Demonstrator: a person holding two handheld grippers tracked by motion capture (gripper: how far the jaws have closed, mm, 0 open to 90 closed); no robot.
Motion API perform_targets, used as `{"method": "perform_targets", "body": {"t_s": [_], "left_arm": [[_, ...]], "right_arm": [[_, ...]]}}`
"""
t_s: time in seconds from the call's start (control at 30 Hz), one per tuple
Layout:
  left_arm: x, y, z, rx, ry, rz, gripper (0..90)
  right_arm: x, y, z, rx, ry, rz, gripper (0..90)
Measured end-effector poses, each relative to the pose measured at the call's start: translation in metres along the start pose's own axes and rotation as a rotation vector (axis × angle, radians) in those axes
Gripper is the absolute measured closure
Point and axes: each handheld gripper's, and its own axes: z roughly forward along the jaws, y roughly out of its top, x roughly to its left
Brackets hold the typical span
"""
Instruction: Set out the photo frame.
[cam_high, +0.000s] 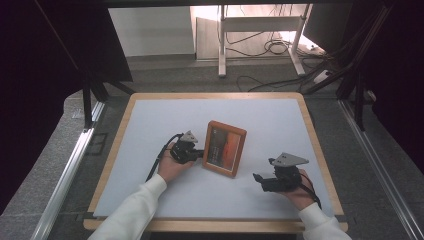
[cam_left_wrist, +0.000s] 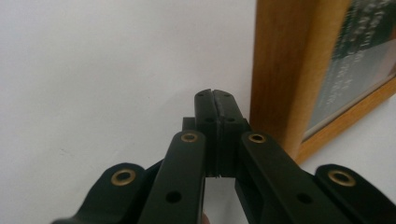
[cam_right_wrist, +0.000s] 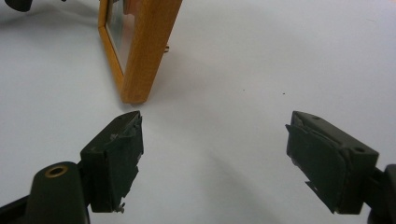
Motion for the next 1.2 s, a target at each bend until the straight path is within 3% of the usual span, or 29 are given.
{"method": "perform_targets", "body": {"t_s": [0.5, 1.2], "left_arm": [[-0.004, -0.003, -0.001, 0.003, -0.019, 0.006, 90.0], [-0.019, -0.009, -0.004, 0.024, -0.048, 0.05, 90.0]], "right_arm": [[0.001, 0.002, 0.001, -0.003, -0.012, -0.017, 19.3], [0.0, 0.002, -0.001, -0.002, -0.019, -0.021, 19.3]]}}
